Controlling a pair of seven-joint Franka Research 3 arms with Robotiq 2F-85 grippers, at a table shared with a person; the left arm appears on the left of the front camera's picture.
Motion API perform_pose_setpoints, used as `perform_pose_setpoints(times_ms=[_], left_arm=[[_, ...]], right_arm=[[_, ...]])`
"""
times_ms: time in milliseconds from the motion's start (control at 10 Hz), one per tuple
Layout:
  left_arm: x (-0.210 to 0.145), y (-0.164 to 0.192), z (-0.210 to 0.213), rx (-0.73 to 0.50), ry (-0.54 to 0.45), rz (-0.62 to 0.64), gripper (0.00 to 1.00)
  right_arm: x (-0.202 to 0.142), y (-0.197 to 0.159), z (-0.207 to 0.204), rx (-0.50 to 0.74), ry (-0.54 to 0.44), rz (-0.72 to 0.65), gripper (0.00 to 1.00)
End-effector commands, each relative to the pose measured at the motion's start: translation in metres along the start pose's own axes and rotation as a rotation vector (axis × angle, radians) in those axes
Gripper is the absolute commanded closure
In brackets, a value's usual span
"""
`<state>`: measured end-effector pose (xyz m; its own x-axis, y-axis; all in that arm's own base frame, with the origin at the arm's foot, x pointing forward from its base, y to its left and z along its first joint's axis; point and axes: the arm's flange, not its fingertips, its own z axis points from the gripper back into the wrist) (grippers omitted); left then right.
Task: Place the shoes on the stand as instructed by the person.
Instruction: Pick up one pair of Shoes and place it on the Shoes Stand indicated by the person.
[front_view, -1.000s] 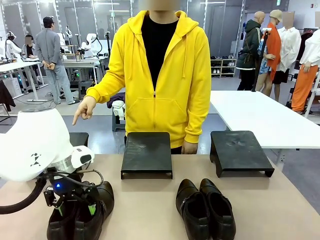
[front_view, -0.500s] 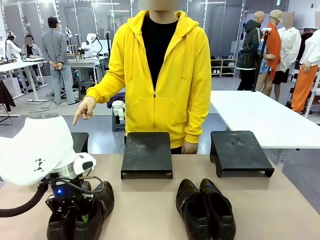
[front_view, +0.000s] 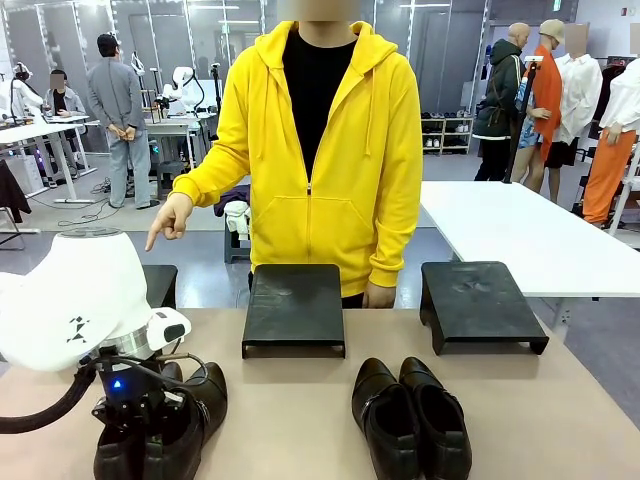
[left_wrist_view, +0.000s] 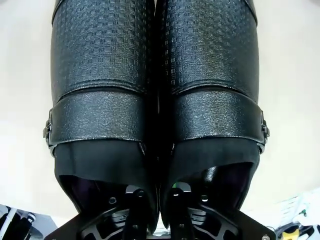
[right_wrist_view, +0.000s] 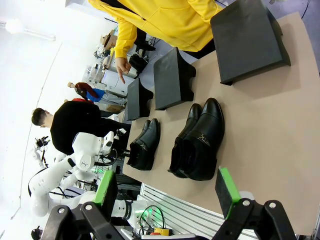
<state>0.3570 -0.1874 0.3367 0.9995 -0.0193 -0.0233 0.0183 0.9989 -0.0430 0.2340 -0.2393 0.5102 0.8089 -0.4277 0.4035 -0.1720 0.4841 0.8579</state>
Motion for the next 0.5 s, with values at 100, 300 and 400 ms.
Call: perform_pose_setpoints(times_ms=[100, 300, 400], left_arm=[[-0.042, 0.026, 0.000, 0.047, -0.047, -0.008, 1.00], [-0.027, 0.033, 0.038, 0.018, -0.073, 0.040, 1.00], [-0.018, 0.038, 0.064, -0.003, -0.100, 0.045, 1.00]], right_arm=[[0.001, 0.001, 0.002, 0.008, 0.000, 0.004, 0.00], [0.001, 0.001, 0.002, 0.008, 0.000, 0.004, 0.00], [0.001, 0.001, 0.002, 0.008, 0.000, 0.004, 0.00]])
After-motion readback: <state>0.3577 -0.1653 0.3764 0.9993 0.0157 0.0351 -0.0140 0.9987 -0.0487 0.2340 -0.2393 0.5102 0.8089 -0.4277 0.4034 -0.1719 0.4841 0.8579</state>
